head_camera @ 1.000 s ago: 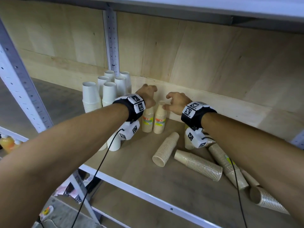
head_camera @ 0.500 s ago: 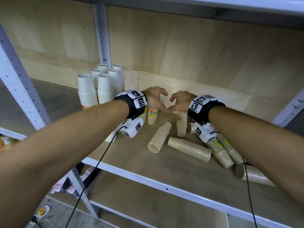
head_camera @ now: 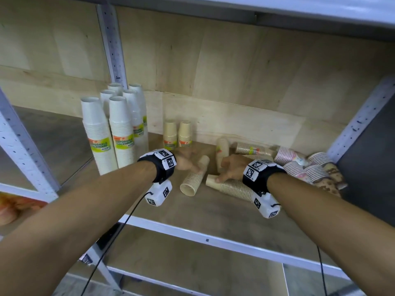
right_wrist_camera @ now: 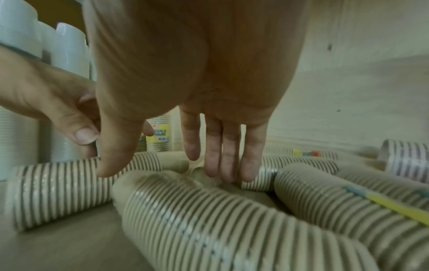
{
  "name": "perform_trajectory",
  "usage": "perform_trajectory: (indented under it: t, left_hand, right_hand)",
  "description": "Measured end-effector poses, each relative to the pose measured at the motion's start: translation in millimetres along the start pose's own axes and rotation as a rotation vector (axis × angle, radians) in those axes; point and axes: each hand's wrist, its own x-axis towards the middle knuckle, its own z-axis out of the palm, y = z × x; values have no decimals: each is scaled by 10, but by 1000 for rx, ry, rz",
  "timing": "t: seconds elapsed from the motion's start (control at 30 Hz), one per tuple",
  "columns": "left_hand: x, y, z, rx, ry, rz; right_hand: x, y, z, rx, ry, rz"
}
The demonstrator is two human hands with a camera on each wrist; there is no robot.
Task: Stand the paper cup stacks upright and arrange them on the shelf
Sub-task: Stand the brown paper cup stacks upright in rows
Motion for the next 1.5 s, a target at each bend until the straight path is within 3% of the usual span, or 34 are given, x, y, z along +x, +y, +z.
perform_trajectory:
  t: [0.27, 0.43, 0.67, 0.87, 1.2, 1.33, 1.5]
  left_hand:
    - [99, -72, 251, -32, -80, -31]
    - [115, -60, 314, -169, -127, -68]
    - [99, -47, 264, -193, -143, -69]
    - [53, -26, 156, -117, -82, -67]
    - [70, -94, -3, -277, 20, -39]
    - [100, -89, 2, -354, 38, -19]
    - [136, -83, 49, -402, 54, 39]
  right_hand:
    - [-104, 103, 166, 22, -62, -8]
    - [-143, 139, 248, 3, -56, -2]
    - [-178, 92, 244, -31, -61, 14]
    - [-183, 48, 146, -38, -29, -8]
    - [-147, -40, -155, 205, 186, -7]
    - [-81, -160, -231, 329, 336, 13]
    - [-24, -259, -192, 565, 366, 17]
